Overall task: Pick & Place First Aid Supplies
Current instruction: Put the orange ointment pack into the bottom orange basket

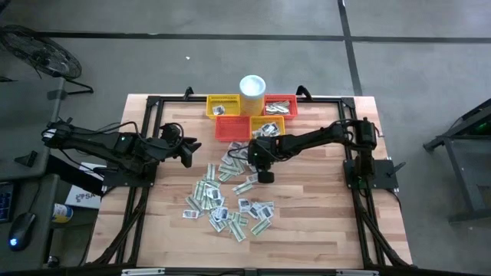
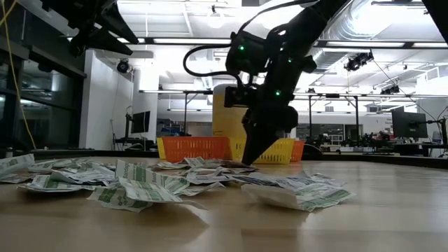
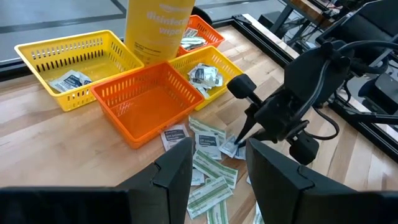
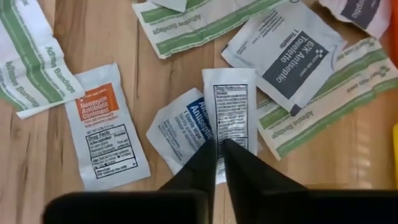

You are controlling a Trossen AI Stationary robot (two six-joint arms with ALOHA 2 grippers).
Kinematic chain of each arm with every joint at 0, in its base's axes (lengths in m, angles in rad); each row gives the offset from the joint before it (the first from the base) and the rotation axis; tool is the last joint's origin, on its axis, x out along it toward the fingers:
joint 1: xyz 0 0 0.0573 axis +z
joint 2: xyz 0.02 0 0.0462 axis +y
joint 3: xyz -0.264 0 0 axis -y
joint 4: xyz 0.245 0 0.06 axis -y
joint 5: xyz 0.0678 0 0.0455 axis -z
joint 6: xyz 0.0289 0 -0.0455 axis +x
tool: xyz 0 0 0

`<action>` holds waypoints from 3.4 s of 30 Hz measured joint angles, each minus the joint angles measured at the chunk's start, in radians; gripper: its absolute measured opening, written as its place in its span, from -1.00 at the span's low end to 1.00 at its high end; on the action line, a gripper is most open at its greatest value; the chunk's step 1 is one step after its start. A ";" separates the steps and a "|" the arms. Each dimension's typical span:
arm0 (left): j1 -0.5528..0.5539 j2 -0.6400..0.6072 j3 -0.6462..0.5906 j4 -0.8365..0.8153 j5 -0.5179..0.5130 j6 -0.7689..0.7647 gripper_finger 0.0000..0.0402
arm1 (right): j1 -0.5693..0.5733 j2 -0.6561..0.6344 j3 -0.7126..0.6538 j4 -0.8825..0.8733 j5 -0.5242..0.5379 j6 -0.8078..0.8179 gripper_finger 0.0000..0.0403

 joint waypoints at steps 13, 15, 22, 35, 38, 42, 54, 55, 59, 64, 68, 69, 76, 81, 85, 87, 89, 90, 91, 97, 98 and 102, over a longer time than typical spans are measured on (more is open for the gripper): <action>0.000 0.000 0.000 0.001 0.013 0.000 -0.26 | 0.002 -0.046 0.000 0.000 -0.070 0.161 -0.99; 0.000 0.000 0.000 0.001 0.024 0.001 -0.26 | 0.002 -0.068 0.001 0.006 -0.087 0.179 -0.99; 0.000 0.000 0.000 0.007 0.038 0.038 -0.26 | -0.013 -0.144 0.002 0.066 -0.285 0.273 -0.99; 0.000 0.099 0.000 0.261 0.166 0.382 -0.26 | -0.045 -0.162 0.002 0.585 -0.709 0.494 -0.99; 0.000 0.130 0.000 0.324 0.178 0.429 -0.26 | -0.045 -0.162 0.002 0.700 -0.722 0.547 -1.00; 0.000 0.162 -0.001 0.387 0.188 0.470 -0.26 | -0.045 -0.162 0.002 0.826 -0.726 0.598 -0.99; 0.000 0.173 -0.001 0.558 0.383 0.566 -0.26 | -0.045 -0.162 0.002 0.880 -0.724 0.610 -0.99; 0.000 0.173 -0.001 0.557 0.401 0.565 -0.26 | -0.045 -0.162 0.002 0.880 -0.725 0.610 -0.99; 0.000 0.173 -0.001 0.557 0.447 0.562 -0.26 | -0.045 -0.162 0.002 0.880 -0.740 0.610 -0.99; 0.000 0.172 -0.001 0.544 0.476 0.573 -0.26 | -0.045 -0.162 0.002 0.879 -0.775 0.610 -1.00; 0.000 0.172 0.000 0.522 0.438 0.581 -0.26 | -0.045 -0.162 0.002 0.879 -0.775 0.610 -0.99; 0.000 0.172 0.000 0.515 0.425 0.582 -0.26 | -0.045 -0.162 0.002 0.879 -0.775 0.610 -1.00; 0.000 0.168 0.000 0.461 0.441 0.608 -0.26 | -0.060 -0.162 0.002 0.879 -0.775 0.609 -1.00; 0.000 0.168 0.000 0.508 0.428 0.619 -0.26 | -0.066 -0.162 0.002 0.879 -0.774 0.608 -0.99; 0.000 0.177 0.000 0.570 0.406 0.644 -0.26 | -0.065 -0.162 0.002 0.879 -0.772 0.603 -0.99; 0.000 0.179 0.000 0.580 0.405 0.644 -0.26 | -0.066 -0.162 0.002 0.879 -0.764 0.601 -0.99; 0.000 0.191 0.001 0.586 0.405 0.643 -0.26 | -0.066 -0.162 0.002 0.879 -0.763 0.600 -1.00; 0.000 0.196 0.001 0.580 0.405 0.643 -0.26 | -0.066 -0.162 0.002 0.879 -0.763 0.598 -1.00; 0.000 0.201 0.000 0.577 0.407 0.642 -0.26 | -0.066 -0.162 0.002 0.879 -0.762 0.598 -0.99; 0.000 0.218 0.000 0.594 0.413 0.633 -0.40 | -0.066 -0.162 0.002 0.879 -0.763 0.599 -0.99; 0.000 0.218 0.000 0.609 0.413 0.633 -0.45 | -0.066 -0.162 0.002 0.879 -0.763 0.599 -0.99; 0.000 0.215 0.000 0.620 0.413 0.633 -0.70 | -0.066 -0.162 0.002 0.879 -0.759 0.600 -1.00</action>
